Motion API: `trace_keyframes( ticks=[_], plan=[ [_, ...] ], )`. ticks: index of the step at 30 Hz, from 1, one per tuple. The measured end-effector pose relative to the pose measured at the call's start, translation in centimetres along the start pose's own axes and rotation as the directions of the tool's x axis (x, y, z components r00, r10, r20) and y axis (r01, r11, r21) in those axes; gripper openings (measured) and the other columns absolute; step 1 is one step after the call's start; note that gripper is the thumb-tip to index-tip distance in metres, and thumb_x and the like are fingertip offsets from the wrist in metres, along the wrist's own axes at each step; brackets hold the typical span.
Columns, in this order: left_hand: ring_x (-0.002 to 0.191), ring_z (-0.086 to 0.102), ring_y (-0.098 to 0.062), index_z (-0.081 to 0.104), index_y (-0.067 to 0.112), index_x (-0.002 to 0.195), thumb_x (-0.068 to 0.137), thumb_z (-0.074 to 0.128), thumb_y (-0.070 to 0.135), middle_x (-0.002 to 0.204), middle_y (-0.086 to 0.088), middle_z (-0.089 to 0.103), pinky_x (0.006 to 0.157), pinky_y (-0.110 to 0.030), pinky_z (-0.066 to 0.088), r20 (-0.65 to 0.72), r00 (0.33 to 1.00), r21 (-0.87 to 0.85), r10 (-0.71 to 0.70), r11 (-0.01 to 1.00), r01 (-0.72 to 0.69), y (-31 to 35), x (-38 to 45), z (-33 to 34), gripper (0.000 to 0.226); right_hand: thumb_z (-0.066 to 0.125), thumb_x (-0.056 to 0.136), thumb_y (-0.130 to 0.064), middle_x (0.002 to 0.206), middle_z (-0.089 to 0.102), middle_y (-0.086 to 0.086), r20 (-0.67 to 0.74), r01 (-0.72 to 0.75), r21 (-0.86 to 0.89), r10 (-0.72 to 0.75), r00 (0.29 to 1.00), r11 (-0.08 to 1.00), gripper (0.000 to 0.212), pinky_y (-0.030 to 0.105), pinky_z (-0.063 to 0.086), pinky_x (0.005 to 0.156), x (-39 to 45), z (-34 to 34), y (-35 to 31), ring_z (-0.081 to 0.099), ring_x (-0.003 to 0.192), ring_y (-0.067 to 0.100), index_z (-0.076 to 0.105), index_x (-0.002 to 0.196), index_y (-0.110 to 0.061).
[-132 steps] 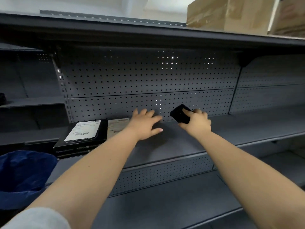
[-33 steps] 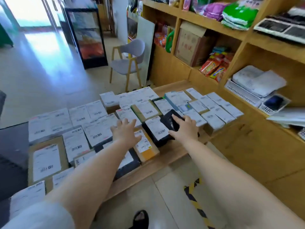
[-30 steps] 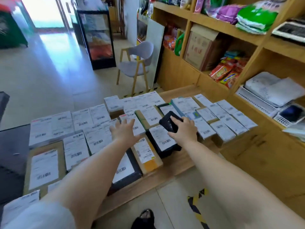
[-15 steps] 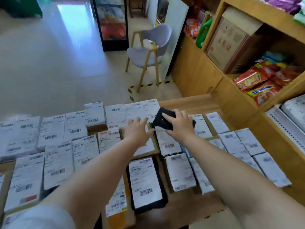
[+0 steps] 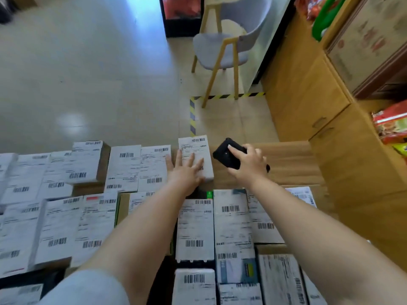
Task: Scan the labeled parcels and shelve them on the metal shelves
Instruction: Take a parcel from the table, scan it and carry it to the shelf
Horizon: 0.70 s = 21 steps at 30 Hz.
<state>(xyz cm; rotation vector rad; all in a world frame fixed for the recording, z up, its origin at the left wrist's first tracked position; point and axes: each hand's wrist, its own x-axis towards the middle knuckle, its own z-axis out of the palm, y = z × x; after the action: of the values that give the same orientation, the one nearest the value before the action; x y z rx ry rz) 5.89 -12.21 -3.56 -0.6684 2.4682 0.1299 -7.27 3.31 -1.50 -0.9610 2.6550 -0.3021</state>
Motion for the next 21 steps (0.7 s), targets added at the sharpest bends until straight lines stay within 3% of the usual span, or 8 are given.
trace_keyframes(
  ticks=[3, 5, 6, 9, 11, 14, 18, 21],
  plan=[
    [0.152, -0.013, -0.033, 0.006, 0.047, 0.156, 0.101, 0.029, 0.061, 0.168, 0.008, -0.007, 0.118, -0.064, -0.003, -0.043, 0.999, -0.207, -0.014, 0.978, 0.005, 2.3, 2.8, -1.3, 0.061, 0.065, 0.086, -0.044, 0.148, 0.034, 0.008, -0.010, -0.032, 0.054, 0.032, 0.999, 0.998, 0.065, 0.044, 0.026, 0.108, 1.5, 0.5, 1.4, 0.030, 0.131, 0.032, 0.039, 0.145, -0.044],
    [0.153, -0.001, -0.032, 0.018, 0.044, 0.156, 0.096, 0.046, 0.062, 0.168, 0.001, 0.001, 0.120, -0.055, 0.011, -0.130, 0.980, -0.457, -0.151, 0.886, 0.076, 3.2, 3.7, -1.8, 0.068, 0.066, 0.085, -0.045, 0.146, 0.035, 0.007, -0.025, -0.065, 0.097, 0.067, 0.997, 0.993, 0.066, 0.043, 0.026, 0.107, 2.0, 0.7, 2.2, 0.030, 0.130, 0.031, 0.039, 0.145, -0.044],
    [0.152, 0.001, -0.032, 0.016, 0.038, 0.158, 0.090, 0.056, 0.064, 0.168, -0.004, 0.001, 0.121, -0.051, 0.012, -0.138, 0.956, -0.586, -0.260, 0.799, 0.133, 3.6, 3.9, -2.0, 0.082, 0.067, 0.085, -0.045, 0.146, 0.036, 0.006, -0.029, -0.085, 0.122, 0.089, 0.996, 0.989, 0.066, 0.042, 0.026, 0.106, 2.1, 0.8, 2.6, 0.031, 0.129, 0.030, 0.039, 0.145, -0.044],
    [0.153, -0.010, -0.033, -0.004, 0.018, 0.160, 0.068, 0.072, 0.076, 0.166, -0.016, -0.010, 0.122, -0.049, 0.007, 0.092, 0.877, -0.746, -0.471, 0.551, 0.374, 4.4, 4.5, -2.2, 0.133, 0.068, 0.085, -0.045, 0.146, 0.036, 0.005, -0.027, -0.129, 0.171, 0.135, 0.990, 0.977, 0.068, 0.041, 0.027, 0.106, 2.4, 0.9, 3.5, 0.032, 0.128, 0.029, 0.038, 0.146, -0.043],
    [0.152, -0.012, -0.033, -0.002, 0.011, 0.159, 0.061, 0.072, 0.081, 0.165, -0.019, -0.007, 0.122, -0.047, 0.006, 0.161, 0.854, -0.690, -0.495, 0.562, 0.456, 4.8, 5.3, -2.0, 0.142, 0.069, 0.085, -0.045, 0.146, 0.036, 0.005, -0.025, -0.140, 0.177, 0.147, 0.989, 0.974, 0.069, 0.042, 0.028, 0.106, 2.5, 1.0, 4.0, 0.032, 0.127, 0.029, 0.039, 0.146, -0.042],
    [0.151, 0.008, -0.034, 0.011, 0.010, 0.155, 0.060, 0.077, 0.076, 0.162, -0.016, 0.019, 0.123, -0.047, 0.016, 0.071, 0.876, -0.687, -0.478, 0.613, 0.390, 5.7, 6.2, -1.7, 0.133, 0.069, 0.084, -0.045, 0.141, 0.039, 0.004, -0.029, -0.158, 0.218, 0.168, 0.985, 0.963, 0.068, 0.043, 0.032, 0.106, 2.4, 1.3, 4.5, 0.034, 0.124, 0.027, 0.040, 0.146, -0.042],
    [0.130, 0.046, -0.031, 0.028, 0.019, 0.141, 0.063, 0.091, 0.046, 0.137, -0.008, 0.049, 0.103, -0.050, 0.046, 0.010, 0.885, -0.794, -0.465, 0.534, 0.290, 6.5, 6.2, -2.7, 0.104, 0.070, 0.083, -0.046, 0.138, 0.041, 0.002, -0.012, -0.184, 0.220, 0.191, 0.981, 0.958, 0.068, 0.043, 0.032, 0.105, 1.9, 1.3, 4.8, 0.034, 0.121, 0.025, 0.040, 0.145, -0.044],
    [0.118, 0.059, -0.028, 0.041, 0.017, 0.126, 0.080, 0.079, 0.016, 0.124, -0.005, 0.057, 0.088, -0.040, 0.055, 0.088, 0.884, -0.937, -0.460, 0.263, 0.231, 5.4, 5.6, -4.2, 0.060, 0.070, 0.083, -0.047, 0.138, 0.041, 0.001, -0.003, -0.199, 0.229, 0.205, 0.979, 0.953, 0.067, 0.041, 0.032, 0.104, 1.3, 0.5, 4.7, 0.035, 0.122, 0.025, 0.041, 0.143, -0.045]
  ],
)
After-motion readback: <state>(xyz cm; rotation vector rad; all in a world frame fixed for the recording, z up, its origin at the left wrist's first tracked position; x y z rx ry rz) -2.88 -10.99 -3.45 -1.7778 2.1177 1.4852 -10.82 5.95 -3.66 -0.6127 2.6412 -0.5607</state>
